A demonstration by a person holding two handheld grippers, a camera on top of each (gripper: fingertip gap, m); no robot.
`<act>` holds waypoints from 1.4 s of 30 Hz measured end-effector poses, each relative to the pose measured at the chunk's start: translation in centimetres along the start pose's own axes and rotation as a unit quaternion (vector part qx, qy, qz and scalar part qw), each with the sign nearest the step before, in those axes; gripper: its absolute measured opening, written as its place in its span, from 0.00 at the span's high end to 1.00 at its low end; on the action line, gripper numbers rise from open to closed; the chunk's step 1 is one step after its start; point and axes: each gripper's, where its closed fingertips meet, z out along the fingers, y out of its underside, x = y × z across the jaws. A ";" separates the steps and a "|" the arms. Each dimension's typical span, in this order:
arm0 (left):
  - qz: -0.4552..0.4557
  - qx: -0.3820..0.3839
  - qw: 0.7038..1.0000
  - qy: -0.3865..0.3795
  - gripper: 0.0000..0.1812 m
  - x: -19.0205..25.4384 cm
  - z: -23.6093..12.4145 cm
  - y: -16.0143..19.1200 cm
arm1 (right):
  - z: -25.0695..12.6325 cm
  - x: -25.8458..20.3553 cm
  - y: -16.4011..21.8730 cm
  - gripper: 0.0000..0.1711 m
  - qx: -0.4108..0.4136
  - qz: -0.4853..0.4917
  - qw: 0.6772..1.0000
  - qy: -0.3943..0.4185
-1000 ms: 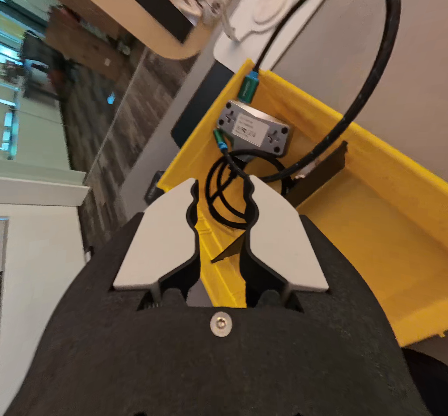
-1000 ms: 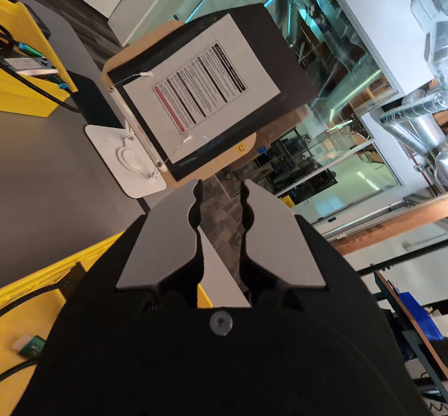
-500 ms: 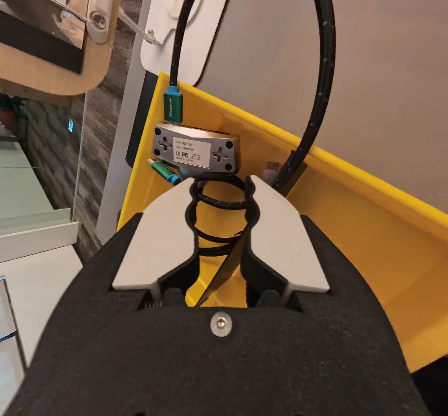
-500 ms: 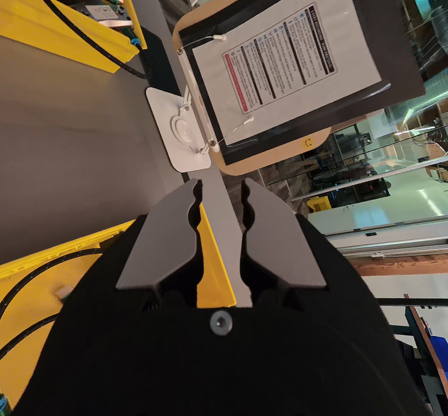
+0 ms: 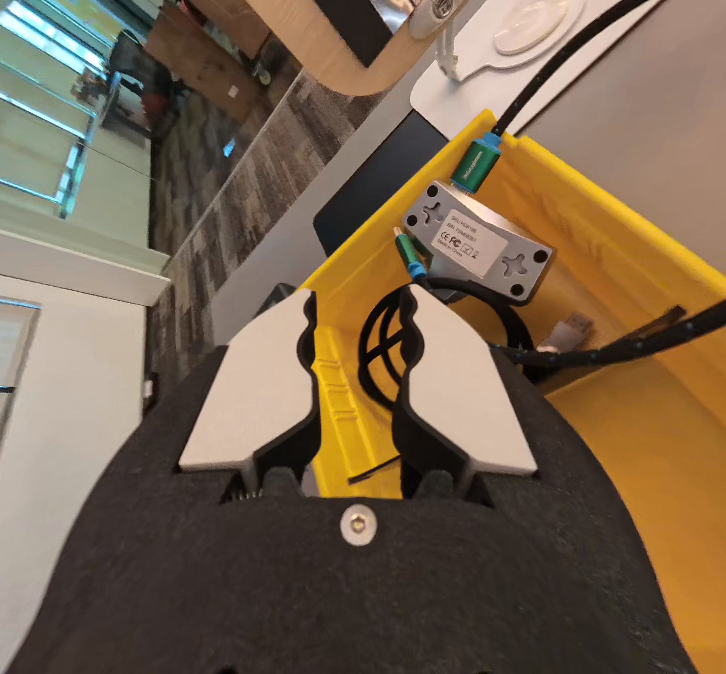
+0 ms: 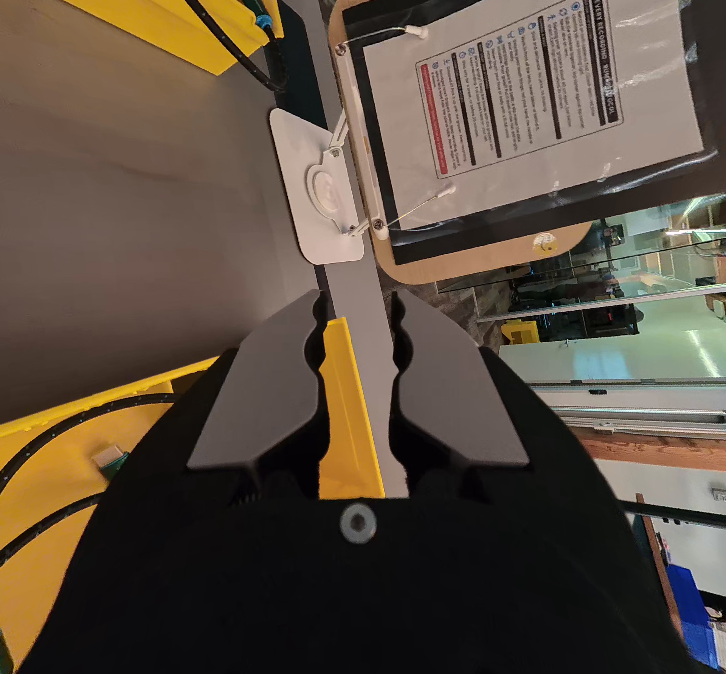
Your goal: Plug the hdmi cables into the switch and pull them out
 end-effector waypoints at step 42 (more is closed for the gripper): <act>0.208 -0.076 0.936 0.274 0.87 3.5 5.3 2.9 | 2.3 -1.4 4.3 0.83 -0.053 -0.016 0.997 -0.060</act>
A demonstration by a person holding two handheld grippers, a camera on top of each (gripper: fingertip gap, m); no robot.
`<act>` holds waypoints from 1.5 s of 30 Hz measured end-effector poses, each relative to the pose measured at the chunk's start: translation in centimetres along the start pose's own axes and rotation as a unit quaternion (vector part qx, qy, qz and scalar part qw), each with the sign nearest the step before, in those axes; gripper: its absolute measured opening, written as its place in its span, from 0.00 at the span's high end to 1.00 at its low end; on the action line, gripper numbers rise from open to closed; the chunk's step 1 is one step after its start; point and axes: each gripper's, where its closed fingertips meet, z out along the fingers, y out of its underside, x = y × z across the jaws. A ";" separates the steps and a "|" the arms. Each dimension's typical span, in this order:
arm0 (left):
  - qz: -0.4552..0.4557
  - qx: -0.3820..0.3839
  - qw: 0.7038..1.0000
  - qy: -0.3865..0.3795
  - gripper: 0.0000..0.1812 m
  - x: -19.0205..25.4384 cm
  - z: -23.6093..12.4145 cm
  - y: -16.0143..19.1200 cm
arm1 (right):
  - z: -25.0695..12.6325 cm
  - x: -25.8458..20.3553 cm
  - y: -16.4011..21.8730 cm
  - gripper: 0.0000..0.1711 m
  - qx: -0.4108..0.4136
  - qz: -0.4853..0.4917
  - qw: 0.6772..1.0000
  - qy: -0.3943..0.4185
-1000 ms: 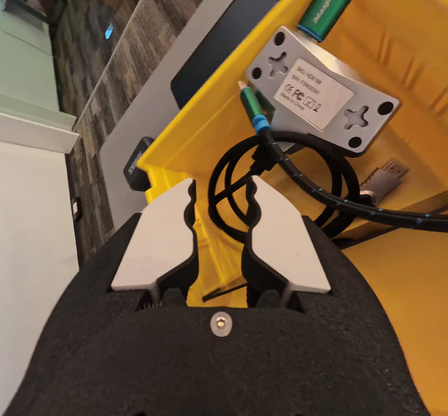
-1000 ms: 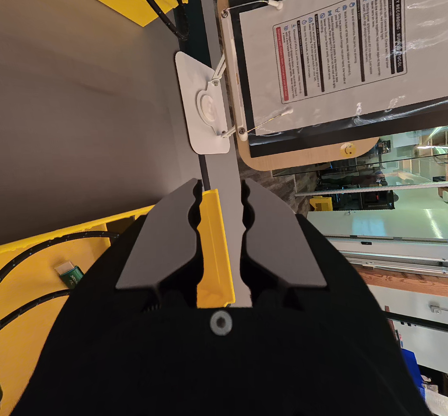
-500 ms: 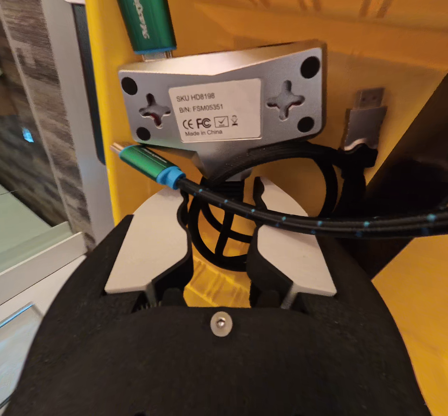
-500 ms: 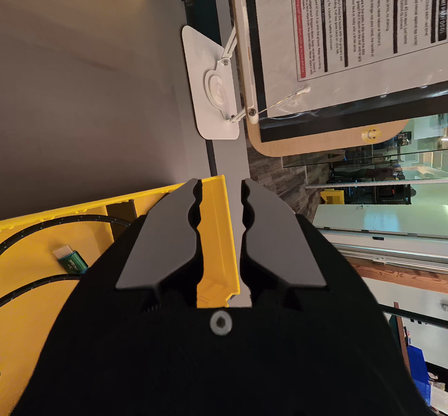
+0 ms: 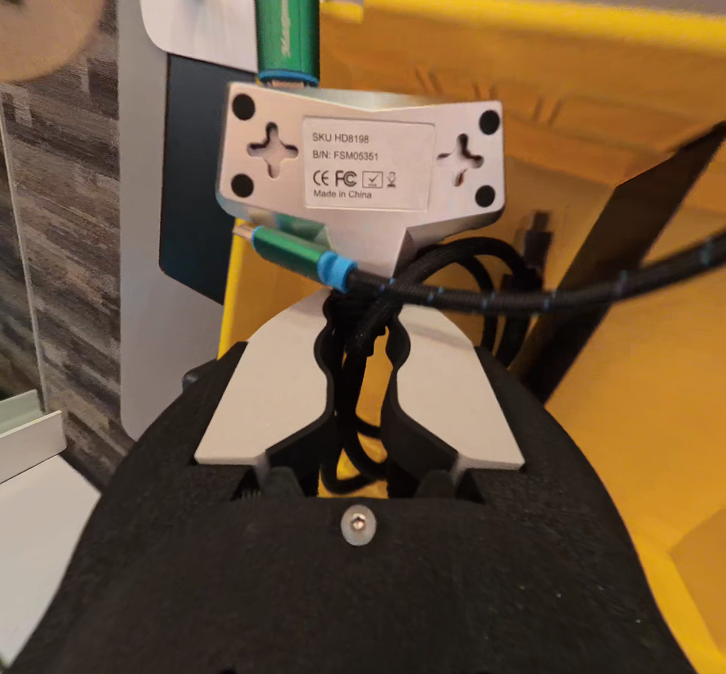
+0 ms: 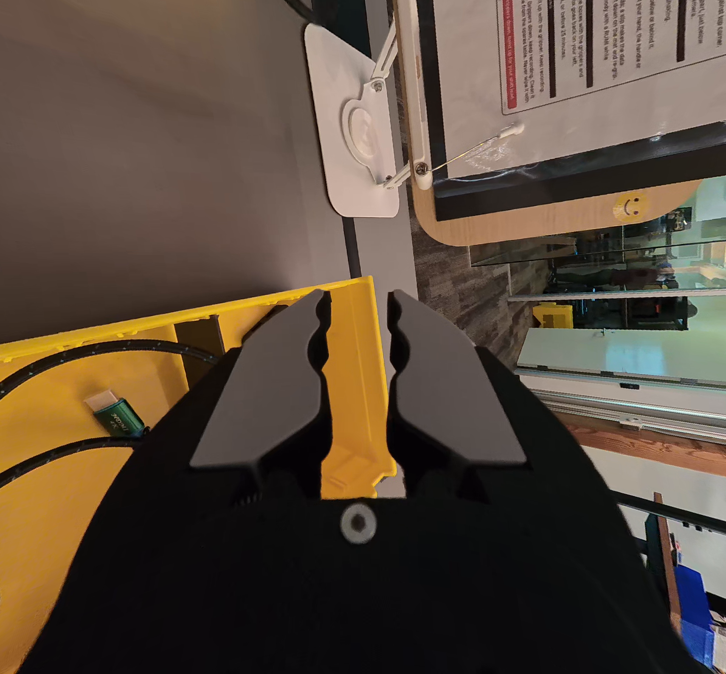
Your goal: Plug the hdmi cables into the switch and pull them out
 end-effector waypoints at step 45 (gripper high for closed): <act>0.225 0.319 0.847 0.361 0.88 22.6 -21.6 -21.3 | -12.4 -5.4 -18.7 0.86 0.412 -0.270 0.837 0.240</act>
